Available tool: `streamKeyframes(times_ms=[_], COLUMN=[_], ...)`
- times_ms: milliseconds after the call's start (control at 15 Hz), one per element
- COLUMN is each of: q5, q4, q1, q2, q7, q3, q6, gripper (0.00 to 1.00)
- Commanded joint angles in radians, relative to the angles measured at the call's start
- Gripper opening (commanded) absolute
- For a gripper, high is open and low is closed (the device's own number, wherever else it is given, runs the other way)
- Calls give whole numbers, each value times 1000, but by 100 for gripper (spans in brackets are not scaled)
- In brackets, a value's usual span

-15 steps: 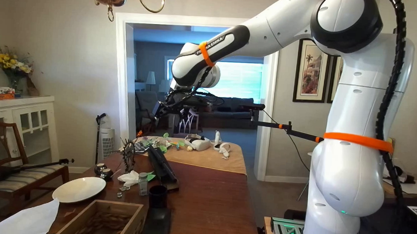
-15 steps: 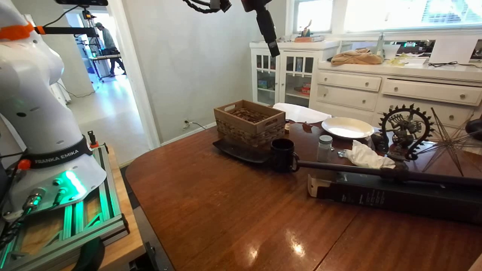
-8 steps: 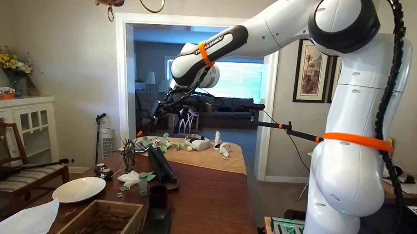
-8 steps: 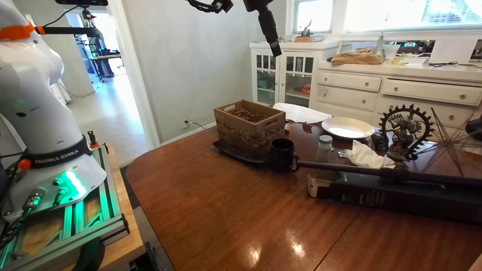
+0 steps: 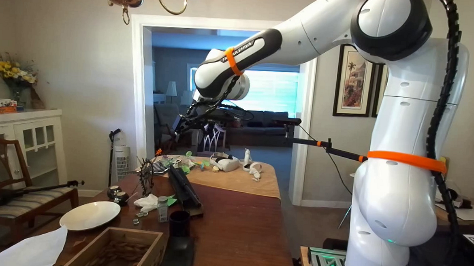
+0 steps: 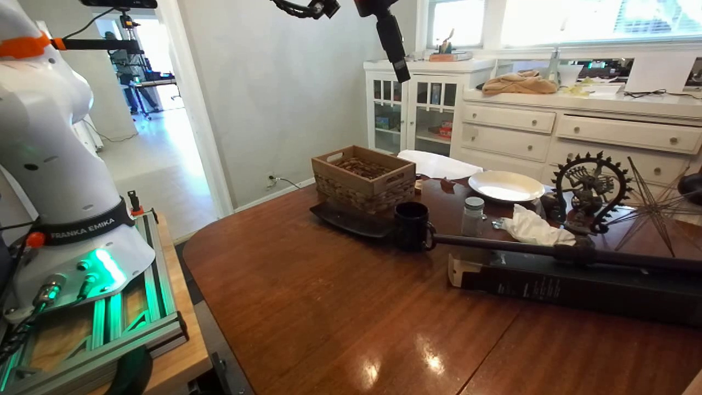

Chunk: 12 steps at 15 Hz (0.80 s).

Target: Remove the cap off of the bottle

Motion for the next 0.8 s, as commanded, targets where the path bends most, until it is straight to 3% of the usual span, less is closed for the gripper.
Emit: streamKeyframes(times_ms=[0, 200, 733], q5=[-33, -31, 39], q4=[44, 97, 136], q1=[-9, -11, -3], q2=[63, 144, 213], q7=[118, 183, 111], q3=[0, -10, -20], q6=[5, -30, -38], gripper=[100, 100, 100])
